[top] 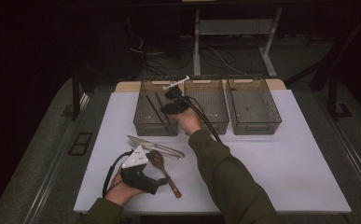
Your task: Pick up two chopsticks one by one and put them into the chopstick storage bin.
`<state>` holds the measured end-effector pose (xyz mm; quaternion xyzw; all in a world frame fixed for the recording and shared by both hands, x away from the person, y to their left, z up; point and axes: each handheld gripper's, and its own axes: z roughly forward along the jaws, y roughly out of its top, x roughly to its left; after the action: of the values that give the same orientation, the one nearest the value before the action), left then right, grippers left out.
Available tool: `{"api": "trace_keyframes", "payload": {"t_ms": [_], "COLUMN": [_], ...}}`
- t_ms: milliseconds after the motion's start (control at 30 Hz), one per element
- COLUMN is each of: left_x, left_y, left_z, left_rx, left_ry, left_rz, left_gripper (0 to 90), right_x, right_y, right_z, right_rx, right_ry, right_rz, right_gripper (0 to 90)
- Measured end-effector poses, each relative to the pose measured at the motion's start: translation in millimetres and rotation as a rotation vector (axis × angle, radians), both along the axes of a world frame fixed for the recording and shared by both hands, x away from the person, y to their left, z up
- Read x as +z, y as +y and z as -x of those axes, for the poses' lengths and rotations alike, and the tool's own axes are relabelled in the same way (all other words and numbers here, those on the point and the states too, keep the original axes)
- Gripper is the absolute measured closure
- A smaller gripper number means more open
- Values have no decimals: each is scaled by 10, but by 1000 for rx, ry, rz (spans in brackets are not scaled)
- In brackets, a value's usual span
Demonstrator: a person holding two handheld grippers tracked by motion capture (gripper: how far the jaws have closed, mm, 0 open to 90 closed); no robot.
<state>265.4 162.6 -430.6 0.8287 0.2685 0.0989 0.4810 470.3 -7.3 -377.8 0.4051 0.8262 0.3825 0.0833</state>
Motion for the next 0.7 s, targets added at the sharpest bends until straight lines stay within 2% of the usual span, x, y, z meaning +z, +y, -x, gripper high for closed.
{"api": "trace_keyframes", "payload": {"t_ms": [33, 100, 233, 267, 367, 467, 700], "left_x": [0, 0, -4, -4, -7, -8, -15], "left_y": [0, 2, 5, 5, 28, 39, 24], "left_z": [-1, -6, -10, -9, -17, -26, -38], "left_rx": [0, -2, 1, 3, 2, 4, 7], "left_ry": [-1, -6, -4, -1, 2, 0, 2], "left_rz": [-1, -3, -7, -5, -13, -9, -8], "left_gripper": [0, 0, 0, 0, 0, 0, 0], "right_x": [0, 42, 74, 74, 89, 98, 159], "right_y": [0, -31, -91, -91, -180, -257, -446], "right_z": [0, 36, 103, 103, 182, 249, 373], "right_rx": [0, 16, 50, 50, 102, 130, 159], "right_ry": [0, -9, -19, -19, -19, -28, -51], "right_rz": [0, -4, -21, -21, -47, -44, -70], "right_gripper": [690, 590, 493, 493, 459, 436, 402]}}
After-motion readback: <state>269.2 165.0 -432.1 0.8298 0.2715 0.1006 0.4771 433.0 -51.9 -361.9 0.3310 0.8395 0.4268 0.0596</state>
